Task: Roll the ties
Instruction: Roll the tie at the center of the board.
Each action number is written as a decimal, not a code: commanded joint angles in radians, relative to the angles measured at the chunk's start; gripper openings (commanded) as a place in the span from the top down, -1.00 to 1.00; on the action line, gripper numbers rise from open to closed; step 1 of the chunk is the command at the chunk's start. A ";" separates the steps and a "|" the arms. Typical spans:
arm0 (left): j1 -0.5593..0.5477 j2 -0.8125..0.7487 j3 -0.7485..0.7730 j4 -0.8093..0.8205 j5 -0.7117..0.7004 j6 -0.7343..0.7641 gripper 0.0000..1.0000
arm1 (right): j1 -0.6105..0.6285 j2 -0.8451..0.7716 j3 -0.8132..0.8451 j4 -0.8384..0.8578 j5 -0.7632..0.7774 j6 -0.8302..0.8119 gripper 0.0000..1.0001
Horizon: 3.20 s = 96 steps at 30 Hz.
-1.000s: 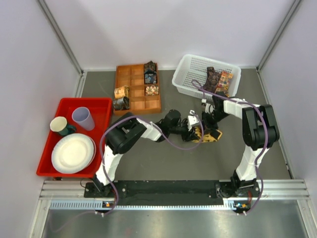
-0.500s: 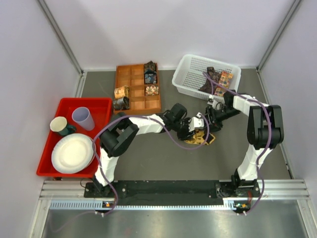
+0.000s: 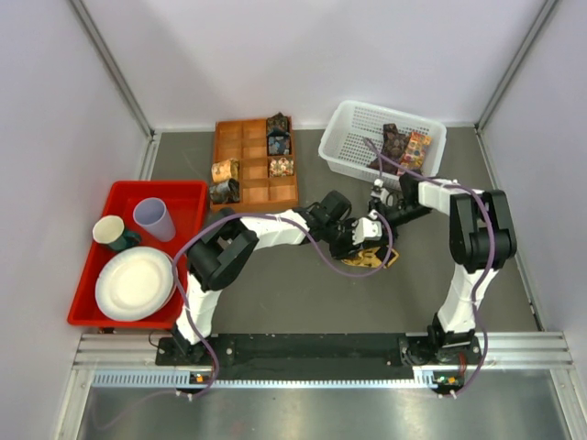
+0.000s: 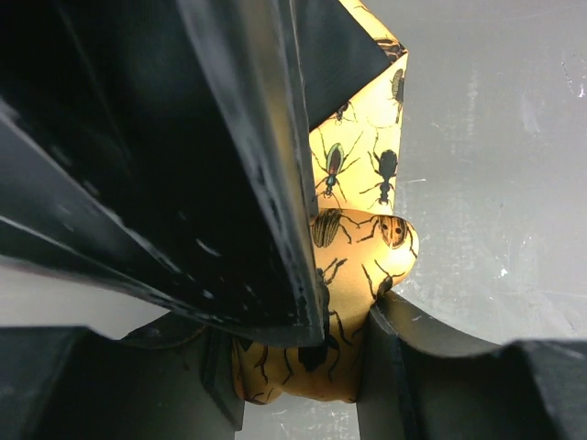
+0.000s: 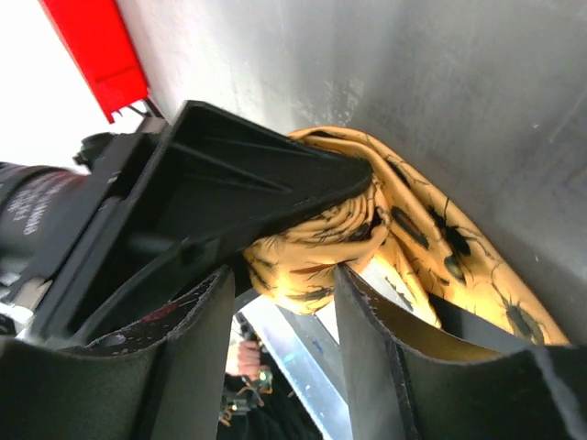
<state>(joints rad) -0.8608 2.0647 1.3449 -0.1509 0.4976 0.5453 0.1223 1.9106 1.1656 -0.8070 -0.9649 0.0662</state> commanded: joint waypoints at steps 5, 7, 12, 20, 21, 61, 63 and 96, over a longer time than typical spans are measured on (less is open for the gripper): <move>-0.001 0.075 -0.044 -0.217 -0.097 -0.005 0.44 | 0.053 0.019 -0.024 0.072 0.064 0.021 0.88; -0.001 0.075 -0.043 -0.217 -0.084 -0.019 0.33 | 0.051 0.028 -0.020 0.054 0.110 -0.008 1.00; 0.042 0.043 -0.110 -0.048 0.059 -0.120 -0.20 | 0.050 0.012 -0.058 0.101 0.209 -0.062 1.00; 0.082 -0.008 -0.274 0.465 0.289 -0.284 -0.58 | 0.050 -0.024 -0.073 0.146 0.376 -0.111 1.00; 0.082 -0.008 -0.282 0.563 0.295 -0.301 -0.64 | 0.050 -0.024 -0.073 0.144 0.394 -0.108 1.00; -0.017 -0.017 -0.204 -0.058 -0.145 -0.013 0.31 | -0.041 -0.065 0.049 -0.140 0.072 -0.100 -0.02; -0.029 -0.005 -0.179 -0.065 -0.159 -0.012 0.29 | -0.010 -0.062 0.028 -0.094 0.061 -0.074 -0.01; 0.046 -0.028 -0.276 0.568 0.254 -0.261 -0.61 | 0.077 -0.010 -0.027 0.035 0.572 -0.074 1.00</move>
<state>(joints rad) -0.8127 2.0071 1.0912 0.2703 0.6449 0.3534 0.1810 1.8835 1.1831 -0.8593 -0.6964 0.0555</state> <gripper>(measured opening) 0.811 0.023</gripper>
